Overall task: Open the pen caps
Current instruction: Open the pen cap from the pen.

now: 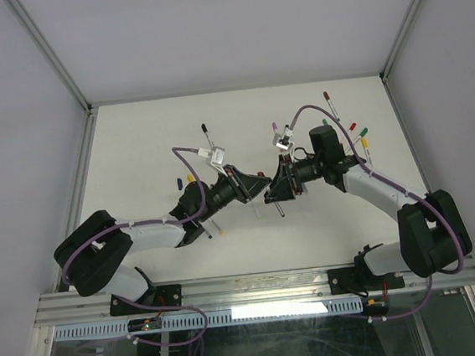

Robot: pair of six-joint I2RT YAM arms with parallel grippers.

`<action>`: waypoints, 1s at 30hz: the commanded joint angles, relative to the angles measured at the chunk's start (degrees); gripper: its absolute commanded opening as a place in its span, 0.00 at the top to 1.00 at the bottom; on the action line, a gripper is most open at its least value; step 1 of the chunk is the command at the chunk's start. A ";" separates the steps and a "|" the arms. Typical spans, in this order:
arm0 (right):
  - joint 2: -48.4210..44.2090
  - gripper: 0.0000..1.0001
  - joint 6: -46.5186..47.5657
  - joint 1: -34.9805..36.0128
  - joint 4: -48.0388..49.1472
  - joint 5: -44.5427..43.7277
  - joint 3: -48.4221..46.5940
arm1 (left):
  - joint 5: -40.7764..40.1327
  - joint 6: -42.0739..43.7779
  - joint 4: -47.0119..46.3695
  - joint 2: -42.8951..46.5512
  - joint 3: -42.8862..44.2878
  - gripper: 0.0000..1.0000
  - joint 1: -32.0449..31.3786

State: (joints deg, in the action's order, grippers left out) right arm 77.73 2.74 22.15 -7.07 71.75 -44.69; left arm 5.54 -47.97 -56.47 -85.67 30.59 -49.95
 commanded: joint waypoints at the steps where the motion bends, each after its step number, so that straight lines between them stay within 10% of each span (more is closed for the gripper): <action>1: -1.72 0.67 -0.27 0.44 2.37 -2.83 -0.23 | -6.76 2.70 1.95 3.32 1.96 1.00 -0.84; 8: -1.45 0.73 0.41 1.33 1.91 -3.35 -0.19 | -7.20 2.70 1.73 3.40 1.80 1.00 -1.11; 13: -0.73 1.00 0.78 1.44 0.98 -2.84 -0.99 | -6.84 2.48 0.48 4.71 1.17 1.00 -1.11; 22: 0.40 1.00 -0.16 1.42 0.80 3.48 -1.85 | -2.59 0.85 -8.06 5.69 -2.36 0.58 0.29; 30: 0.47 1.00 -1.01 1.16 1.36 4.78 -1.98 | 1.51 -0.44 -9.60 4.32 -1.60 0.59 1.00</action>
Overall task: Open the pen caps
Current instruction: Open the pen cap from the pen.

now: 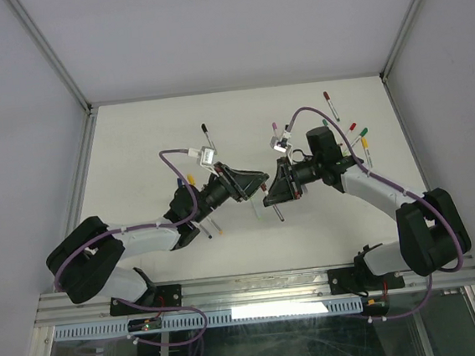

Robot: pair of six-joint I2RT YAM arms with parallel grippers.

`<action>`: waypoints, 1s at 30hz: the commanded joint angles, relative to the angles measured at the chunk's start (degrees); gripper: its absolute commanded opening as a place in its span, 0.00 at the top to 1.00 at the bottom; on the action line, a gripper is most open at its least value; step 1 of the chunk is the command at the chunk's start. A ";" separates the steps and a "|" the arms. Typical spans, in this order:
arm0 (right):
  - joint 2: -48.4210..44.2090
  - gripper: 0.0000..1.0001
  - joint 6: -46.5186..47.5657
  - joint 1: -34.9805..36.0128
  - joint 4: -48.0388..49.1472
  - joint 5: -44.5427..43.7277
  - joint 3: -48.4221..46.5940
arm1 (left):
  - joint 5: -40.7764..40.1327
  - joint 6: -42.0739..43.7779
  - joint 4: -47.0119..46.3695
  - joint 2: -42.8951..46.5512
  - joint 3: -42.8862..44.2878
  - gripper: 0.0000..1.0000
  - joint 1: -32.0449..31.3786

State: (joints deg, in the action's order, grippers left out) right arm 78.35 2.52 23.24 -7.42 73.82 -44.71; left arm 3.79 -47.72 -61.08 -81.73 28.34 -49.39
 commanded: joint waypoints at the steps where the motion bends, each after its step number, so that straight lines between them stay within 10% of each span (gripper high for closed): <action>1: -0.08 1.00 -1.01 -0.03 1.92 2.86 -1.90 | 3.64 -0.82 -5.08 0.28 0.71 0.59 0.43; 12: 0.32 1.00 -3.57 -0.65 4.12 3.62 -1.53 | 5.57 -1.03 -5.45 -2.77 1.37 0.68 0.47; 20: 0.71 1.00 -3.75 -0.66 4.64 3.60 -1.17 | 6.55 -0.66 -5.63 -2.86 2.59 0.95 3.06; 30: 3.59 1.00 -4.27 0.55 4.97 4.80 -0.99 | 5.79 6.11 -3.25 2.14 8.87 1.00 16.67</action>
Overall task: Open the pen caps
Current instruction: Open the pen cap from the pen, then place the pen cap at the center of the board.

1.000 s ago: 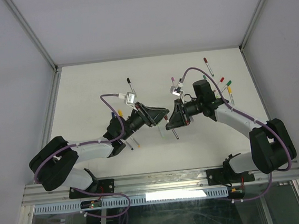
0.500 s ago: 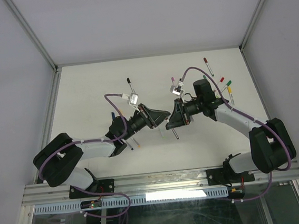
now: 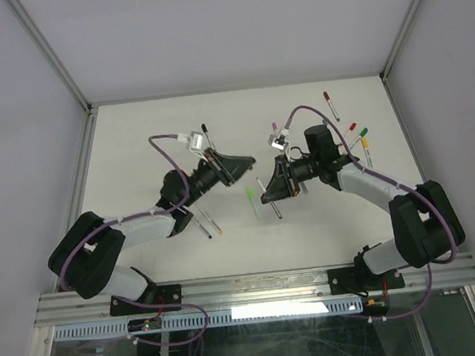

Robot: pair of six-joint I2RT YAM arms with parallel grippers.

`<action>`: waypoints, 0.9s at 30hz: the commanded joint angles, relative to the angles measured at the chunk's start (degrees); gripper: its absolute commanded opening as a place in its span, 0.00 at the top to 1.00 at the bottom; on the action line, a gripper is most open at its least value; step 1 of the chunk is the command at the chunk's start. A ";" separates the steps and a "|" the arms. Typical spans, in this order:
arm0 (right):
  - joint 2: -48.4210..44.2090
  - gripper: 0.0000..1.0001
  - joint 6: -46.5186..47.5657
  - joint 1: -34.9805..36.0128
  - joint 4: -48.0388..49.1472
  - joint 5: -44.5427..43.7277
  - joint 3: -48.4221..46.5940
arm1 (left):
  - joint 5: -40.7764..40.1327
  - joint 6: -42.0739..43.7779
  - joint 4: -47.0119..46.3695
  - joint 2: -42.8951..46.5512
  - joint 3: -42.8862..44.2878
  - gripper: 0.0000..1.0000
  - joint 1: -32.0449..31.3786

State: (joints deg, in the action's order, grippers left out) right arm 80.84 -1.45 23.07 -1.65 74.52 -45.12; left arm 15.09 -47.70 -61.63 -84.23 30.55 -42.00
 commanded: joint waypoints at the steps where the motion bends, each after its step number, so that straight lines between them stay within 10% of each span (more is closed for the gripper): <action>1: 1.30 1.00 -0.31 1.00 -0.75 4.06 -0.58 | -5.85 6.92 -2.11 4.79 8.34 1.00 10.31; 8: 1.35 1.00 0.20 1.72 -1.15 2.77 -0.71 | -7.21 8.16 0.67 7.27 15.56 1.00 16.50; 19: 1.08 1.00 0.66 2.70 -2.11 -6.67 -0.89 | -11.41 9.54 22.07 25.25 -2.05 0.93 17.81; 27: 2.00 1.00 1.87 2.69 -3.99 -8.92 -1.89 | -12.64 8.64 41.34 18.81 -1.85 0.98 17.82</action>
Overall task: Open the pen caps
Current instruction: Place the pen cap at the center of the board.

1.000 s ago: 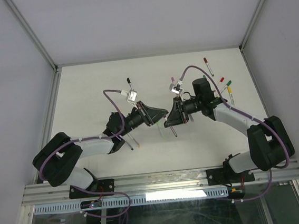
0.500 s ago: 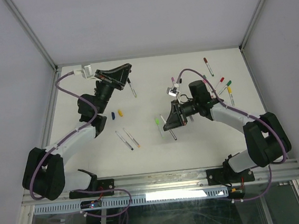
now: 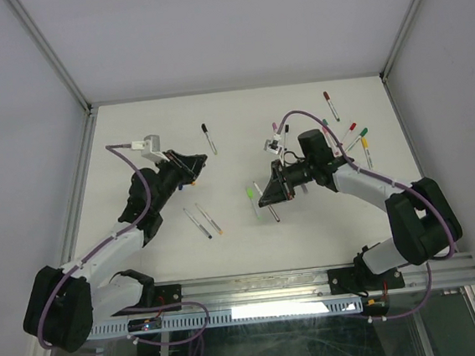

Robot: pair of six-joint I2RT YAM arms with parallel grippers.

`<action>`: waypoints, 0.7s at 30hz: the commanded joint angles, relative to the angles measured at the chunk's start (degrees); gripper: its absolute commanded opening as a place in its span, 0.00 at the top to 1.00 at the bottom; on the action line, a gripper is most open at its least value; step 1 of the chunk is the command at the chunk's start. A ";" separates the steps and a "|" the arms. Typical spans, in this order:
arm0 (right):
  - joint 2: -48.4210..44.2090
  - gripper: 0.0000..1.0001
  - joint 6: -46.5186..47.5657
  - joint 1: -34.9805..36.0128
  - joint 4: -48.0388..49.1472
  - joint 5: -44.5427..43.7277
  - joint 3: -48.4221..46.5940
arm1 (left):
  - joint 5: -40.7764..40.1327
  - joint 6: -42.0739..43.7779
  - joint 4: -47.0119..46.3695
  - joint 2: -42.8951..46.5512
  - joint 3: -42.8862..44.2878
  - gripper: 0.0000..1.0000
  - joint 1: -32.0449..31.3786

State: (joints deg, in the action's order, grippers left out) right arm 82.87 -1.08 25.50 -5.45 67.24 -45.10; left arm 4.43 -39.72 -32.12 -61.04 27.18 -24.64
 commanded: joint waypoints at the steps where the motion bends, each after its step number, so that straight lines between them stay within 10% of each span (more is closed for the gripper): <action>1: -0.08 1.00 1.56 0.33 -0.25 -1.72 -1.90 | -2.59 0.62 14.27 -6.24 2.76 0.99 0.47; 21: -0.22 1.00 2.39 0.26 -1.29 -2.55 -2.18 | -17.92 -0.36 48.08 -39.11 33.48 0.93 0.39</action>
State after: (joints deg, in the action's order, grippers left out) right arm 83.05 0.14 25.50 -7.49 64.77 -45.10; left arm -10.70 -39.94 10.17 -97.82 55.86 -24.64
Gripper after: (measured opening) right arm 0.078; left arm 0.141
